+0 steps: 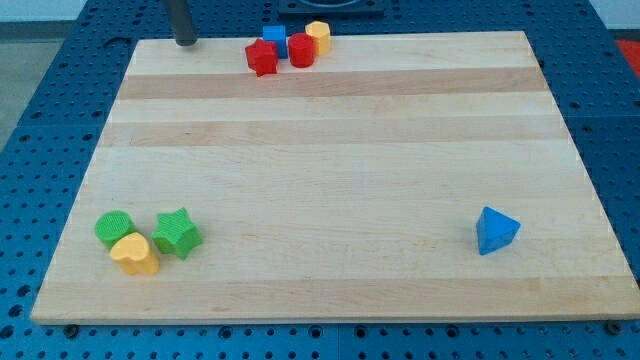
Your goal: Move the blue cube along with red circle right a bit
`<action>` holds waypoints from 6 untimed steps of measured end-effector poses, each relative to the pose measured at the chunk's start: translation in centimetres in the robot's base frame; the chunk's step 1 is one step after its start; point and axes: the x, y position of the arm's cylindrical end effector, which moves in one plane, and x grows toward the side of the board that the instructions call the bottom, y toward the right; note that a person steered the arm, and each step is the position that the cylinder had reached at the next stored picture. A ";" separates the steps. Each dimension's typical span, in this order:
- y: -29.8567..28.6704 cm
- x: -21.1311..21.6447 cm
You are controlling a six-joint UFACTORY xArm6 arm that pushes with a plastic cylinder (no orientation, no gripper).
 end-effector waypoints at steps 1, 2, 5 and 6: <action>1.6 0.1; 4.4 0.0; 8.7 0.0; 9.9 0.0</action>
